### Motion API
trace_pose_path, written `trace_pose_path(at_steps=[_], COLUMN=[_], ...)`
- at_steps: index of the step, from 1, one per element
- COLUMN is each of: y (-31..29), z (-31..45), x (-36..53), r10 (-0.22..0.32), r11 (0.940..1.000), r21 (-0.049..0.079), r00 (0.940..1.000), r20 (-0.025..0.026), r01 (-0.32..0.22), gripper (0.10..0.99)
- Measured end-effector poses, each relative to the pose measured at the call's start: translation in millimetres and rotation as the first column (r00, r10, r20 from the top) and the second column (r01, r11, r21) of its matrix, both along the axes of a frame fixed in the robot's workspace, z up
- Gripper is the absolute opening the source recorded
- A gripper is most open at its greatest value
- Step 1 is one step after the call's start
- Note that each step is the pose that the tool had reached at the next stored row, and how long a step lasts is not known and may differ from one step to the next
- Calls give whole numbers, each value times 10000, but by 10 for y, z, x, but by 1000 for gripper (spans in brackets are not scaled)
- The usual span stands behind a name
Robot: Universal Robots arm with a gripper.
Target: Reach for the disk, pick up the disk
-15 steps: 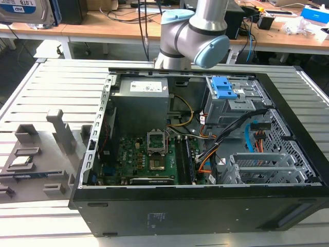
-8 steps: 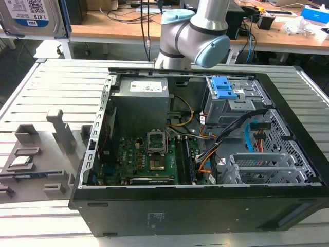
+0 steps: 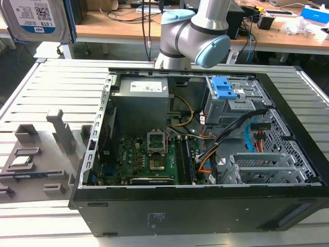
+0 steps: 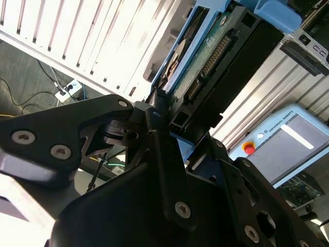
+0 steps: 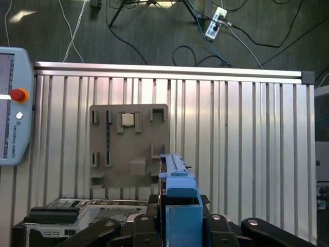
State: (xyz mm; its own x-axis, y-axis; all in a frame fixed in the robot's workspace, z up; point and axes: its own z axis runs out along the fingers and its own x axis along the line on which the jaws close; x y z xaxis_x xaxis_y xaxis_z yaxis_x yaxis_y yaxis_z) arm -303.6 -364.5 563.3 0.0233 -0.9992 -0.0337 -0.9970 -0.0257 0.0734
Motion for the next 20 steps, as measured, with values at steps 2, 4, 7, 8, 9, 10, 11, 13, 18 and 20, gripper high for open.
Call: trace_pose_path(at_steps=[2, 4, 7, 8, 9, 10, 11, 13, 18, 20], y=[0, 0, 0, 0, 0, 0, 0, 0, 0, 0], z=[-39, -66, -113, -124, -155, -176, -195, -237, -355, -396], x=[29, 48, 90, 98, 122, 134, 143, 158, 193, 200], r10=[0, 0, 0, -1, 0, 0, 0, 0, -1, 0], r11=[10000, 10000, 10000, 10000, 10000, 10000, 10000, 10000, 10000, 10000], r21=[0, 0, 0, 0, 0, 1, 0, 0, 0, 0], r00=[10000, 10000, 10000, 10000, 10000, 10000, 10000, 10000, 10000, 10000], r20=[-1, 0, -1, -2, -2, 0, -2, -3, -4, -4], r01=[0, 0, 0, 1, 0, 0, 0, 0, 1, 0], gripper=[365, 365, 365, 365, 365, 365, 365, 365, 365, 365])
